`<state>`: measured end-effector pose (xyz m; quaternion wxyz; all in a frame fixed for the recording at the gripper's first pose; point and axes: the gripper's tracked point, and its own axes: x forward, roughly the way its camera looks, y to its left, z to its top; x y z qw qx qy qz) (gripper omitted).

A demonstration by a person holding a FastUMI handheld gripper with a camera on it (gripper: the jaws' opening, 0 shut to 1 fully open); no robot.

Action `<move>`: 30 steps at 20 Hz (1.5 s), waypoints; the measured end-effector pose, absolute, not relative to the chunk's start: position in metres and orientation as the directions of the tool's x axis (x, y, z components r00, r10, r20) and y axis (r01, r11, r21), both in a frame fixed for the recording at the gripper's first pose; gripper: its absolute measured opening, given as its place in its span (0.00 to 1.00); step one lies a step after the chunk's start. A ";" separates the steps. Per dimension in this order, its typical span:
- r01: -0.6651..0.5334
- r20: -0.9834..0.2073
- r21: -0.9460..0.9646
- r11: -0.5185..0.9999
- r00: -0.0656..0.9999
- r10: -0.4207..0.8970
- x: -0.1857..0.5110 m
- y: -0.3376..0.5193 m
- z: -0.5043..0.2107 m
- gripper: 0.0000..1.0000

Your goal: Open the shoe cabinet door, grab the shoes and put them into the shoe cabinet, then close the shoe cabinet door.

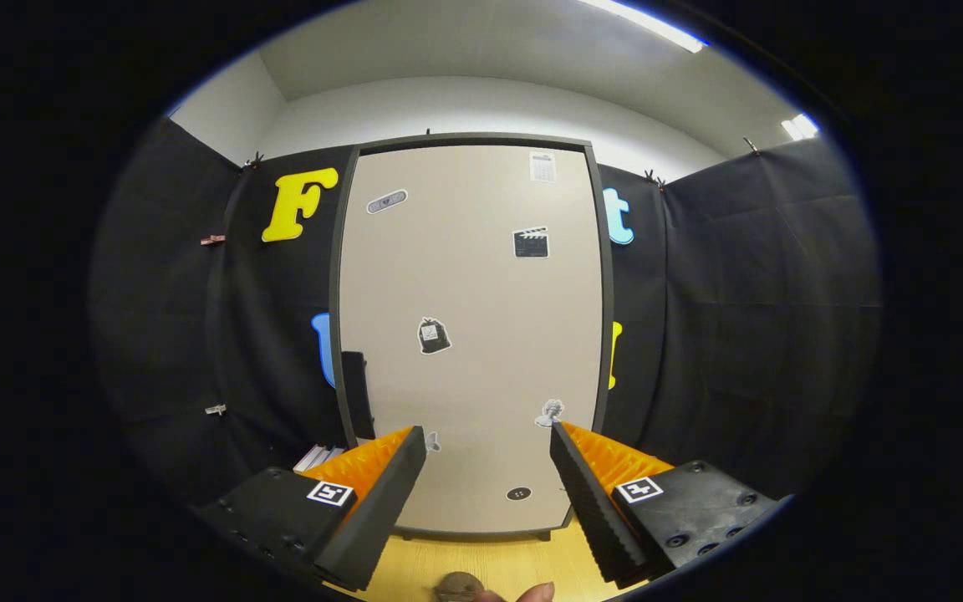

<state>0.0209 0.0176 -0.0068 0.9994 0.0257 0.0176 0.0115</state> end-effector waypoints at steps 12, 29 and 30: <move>-0.137 -0.017 0.078 0.987 0.990 0.139 0.094 0.144 -0.014 0.97; -0.048 -0.095 0.057 0.997 0.994 0.053 0.197 0.187 -0.076 0.52; -0.046 -0.087 0.015 0.999 0.995 0.047 0.197 0.184 -0.077 0.38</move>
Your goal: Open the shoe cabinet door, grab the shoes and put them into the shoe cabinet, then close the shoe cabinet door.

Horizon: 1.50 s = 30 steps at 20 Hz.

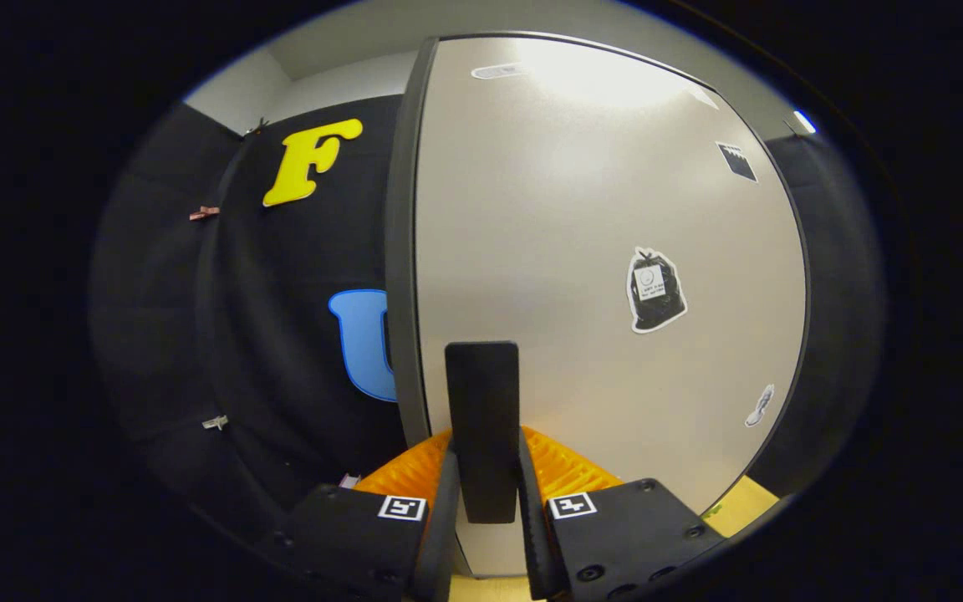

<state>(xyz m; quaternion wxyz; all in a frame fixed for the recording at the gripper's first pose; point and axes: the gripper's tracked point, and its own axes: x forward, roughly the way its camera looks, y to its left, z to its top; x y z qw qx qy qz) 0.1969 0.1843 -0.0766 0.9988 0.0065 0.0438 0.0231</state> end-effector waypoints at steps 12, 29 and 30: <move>-0.221 -0.054 0.042 0.974 0.973 0.223 0.117 0.167 -0.064 0.19; -0.249 -0.065 0.089 0.964 0.965 0.255 -0.005 0.056 -0.053 0.19; -0.234 -0.065 0.091 0.968 0.968 0.241 -0.013 0.046 -0.052 0.18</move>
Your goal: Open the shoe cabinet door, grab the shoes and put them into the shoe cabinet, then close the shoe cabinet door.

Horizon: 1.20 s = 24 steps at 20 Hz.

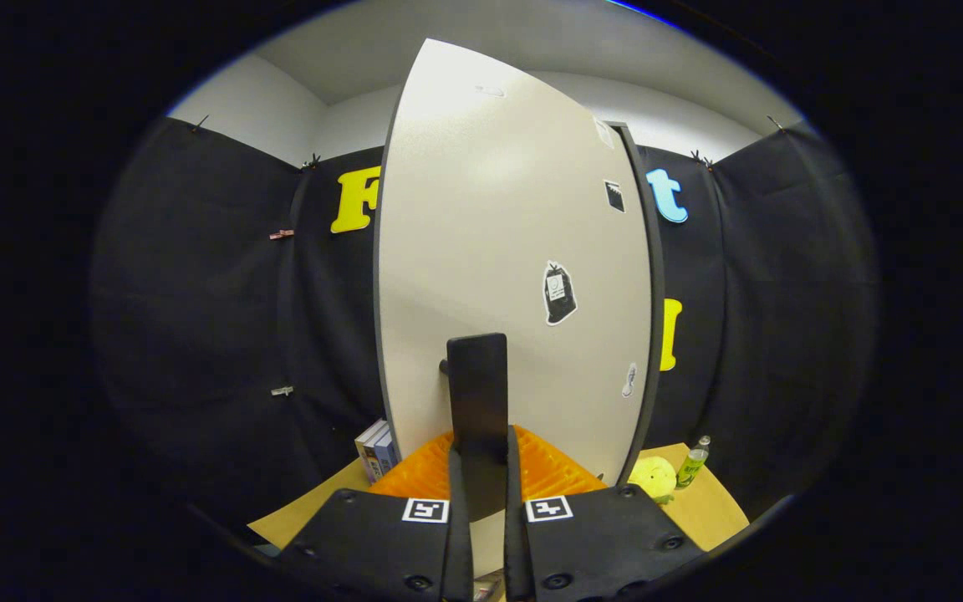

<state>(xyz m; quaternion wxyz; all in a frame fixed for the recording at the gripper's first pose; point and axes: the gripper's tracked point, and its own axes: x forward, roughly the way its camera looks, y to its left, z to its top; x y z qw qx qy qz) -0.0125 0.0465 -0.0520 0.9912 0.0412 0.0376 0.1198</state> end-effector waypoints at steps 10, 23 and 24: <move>-0.136 -0.095 0.075 0.988 0.985 0.143 -0.037 -0.024 -0.048 0.18; 0.011 -0.086 0.067 0.998 0.996 -0.006 -0.046 -0.115 -0.045 0.12; 0.033 -0.081 0.067 0.997 0.996 -0.027 -0.047 -0.125 -0.043 0.12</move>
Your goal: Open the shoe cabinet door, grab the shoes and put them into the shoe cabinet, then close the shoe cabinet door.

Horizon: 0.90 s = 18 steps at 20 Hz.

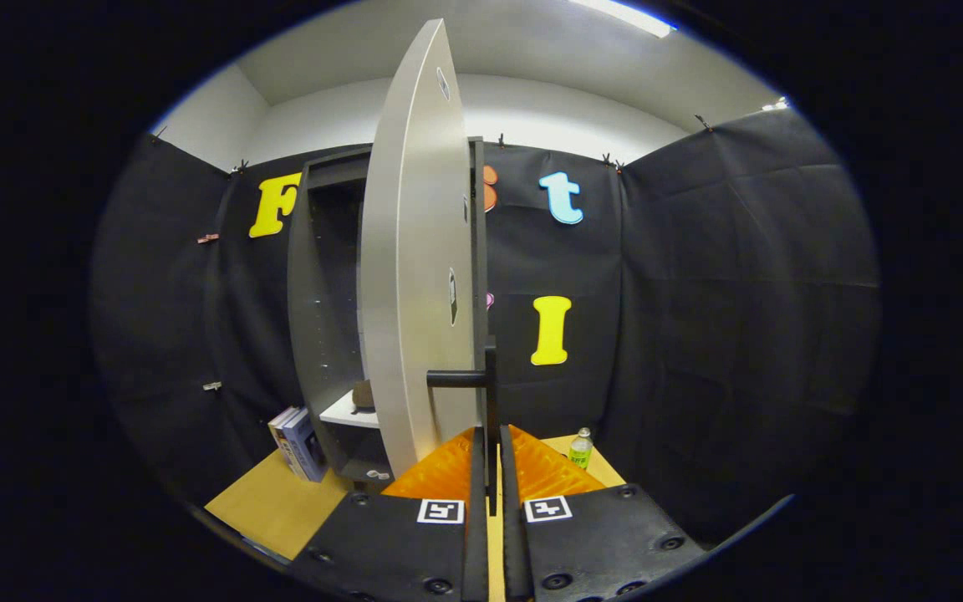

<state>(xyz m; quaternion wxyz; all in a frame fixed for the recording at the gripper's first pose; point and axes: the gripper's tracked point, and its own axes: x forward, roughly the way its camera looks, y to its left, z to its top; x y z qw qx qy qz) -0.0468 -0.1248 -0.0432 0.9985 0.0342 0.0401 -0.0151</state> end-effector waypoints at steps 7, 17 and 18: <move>0.096 -0.053 0.052 0.994 0.994 -0.093 -0.078 -0.147 -0.029 0.24; -0.172 -0.240 0.073 0.982 0.953 0.184 -0.119 -0.014 -0.094 1.00; -0.187 -0.272 0.108 0.976 0.939 0.210 -0.118 0.003 -0.111 1.00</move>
